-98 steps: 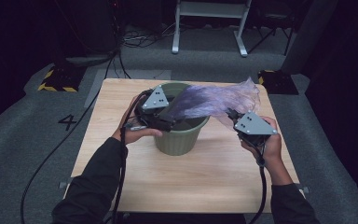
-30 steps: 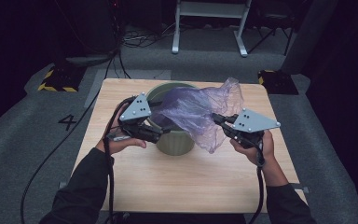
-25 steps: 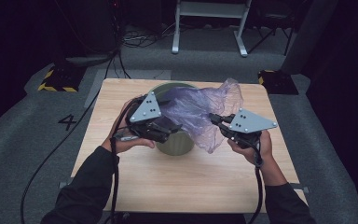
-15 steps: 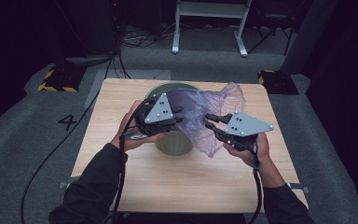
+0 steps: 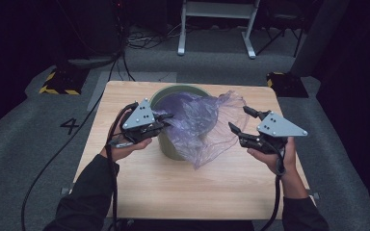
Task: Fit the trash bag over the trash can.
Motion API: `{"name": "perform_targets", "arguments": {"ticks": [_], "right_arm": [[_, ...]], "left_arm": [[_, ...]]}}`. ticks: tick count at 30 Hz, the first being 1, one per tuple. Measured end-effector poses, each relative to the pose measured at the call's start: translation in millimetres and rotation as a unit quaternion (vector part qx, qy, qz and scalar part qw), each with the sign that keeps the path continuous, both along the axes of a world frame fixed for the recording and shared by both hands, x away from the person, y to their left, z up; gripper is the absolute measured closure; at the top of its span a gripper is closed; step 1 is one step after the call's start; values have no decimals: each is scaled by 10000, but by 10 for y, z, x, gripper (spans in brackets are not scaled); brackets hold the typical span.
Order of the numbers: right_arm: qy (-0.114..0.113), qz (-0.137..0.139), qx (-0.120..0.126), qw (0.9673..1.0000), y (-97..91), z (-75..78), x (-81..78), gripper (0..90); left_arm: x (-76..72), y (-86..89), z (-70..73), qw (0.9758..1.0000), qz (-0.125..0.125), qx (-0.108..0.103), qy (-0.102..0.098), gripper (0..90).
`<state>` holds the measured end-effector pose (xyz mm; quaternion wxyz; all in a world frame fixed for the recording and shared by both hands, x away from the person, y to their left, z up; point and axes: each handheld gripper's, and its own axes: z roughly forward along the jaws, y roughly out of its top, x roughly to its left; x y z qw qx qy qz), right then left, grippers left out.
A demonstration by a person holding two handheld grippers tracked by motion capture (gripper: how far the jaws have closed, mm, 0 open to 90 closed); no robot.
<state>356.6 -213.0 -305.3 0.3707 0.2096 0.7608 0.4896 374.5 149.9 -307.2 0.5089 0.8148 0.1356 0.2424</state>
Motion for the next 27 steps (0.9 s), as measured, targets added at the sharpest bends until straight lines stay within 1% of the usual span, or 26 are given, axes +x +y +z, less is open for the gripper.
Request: {"name": "perform_targets", "arguments": {"ticks": [1,3,4,7,8,10,12,13,14,15,16,17,18,19,20,22,23,25,27], "right_arm": [[102,-79,89,9999,-24,-37,44,316],[236,-166,173,9994,-57,-86,109,288],[330,-221,238,9989,-77,-119,157,270],[528,-276,432,9973,-119,-183,251,238],[588,-275,516,9966,-133,-203,278,229],[755,-177,684,9946,-156,-240,334,230],[875,-167,757,9931,-161,-278,382,245],[951,-75,766,9925,-157,-300,403,312],[985,4,758,9922,-154,-313,414,346],[989,23,745,9923,-146,-328,424,387],[1004,69,705,9924,-138,-340,430,487],[1009,175,657,9926,-134,-349,435,549],[988,205,643,9928,-127,-356,435,591],[985,260,627,9928,-123,-362,434,686],[952,291,618,9931,-120,-364,428,730],[882,349,622,9935,-120,-359,411,822],[854,367,620,9937,-119,-355,407,843],[797,369,583,9944,-114,-343,389,884],[785,334,541,9949,-107,-331,374,895]], "left_arm": [[-4,15,-8,10000,-2,-37,12,826],[-11,46,-34,10000,14,-83,25,822],[-13,57,-41,10000,12,-75,25,822],[-18,82,-75,9999,15,-100,27,817],[-20,89,-85,9999,21,-100,40,817],[-20,100,-109,9999,14,-119,63,809],[-16,109,-130,9999,26,-124,85,792],[-17,114,-135,9999,10,-105,91,792],[-20,116,-145,9999,15,-104,76,788],[-24,119,-152,9999,20,-114,83,778],[-27,125,-156,9999,3,-127,92,766],[-31,129,-160,9999,-3,-138,71,745],[-34,136,-163,9998,37,-164,62,724],[-38,145,-164,9998,45,-177,79,698],[-40,153,-164,9998,28,-185,75,681],[-55,168,-167,9997,78,-235,84,599],[-65,176,-166,9995,111,-262,105,547],[-101,192,-166,9990,180,-382,163,423],[-167,206,-157,9983,256,-508,121,275]]}}
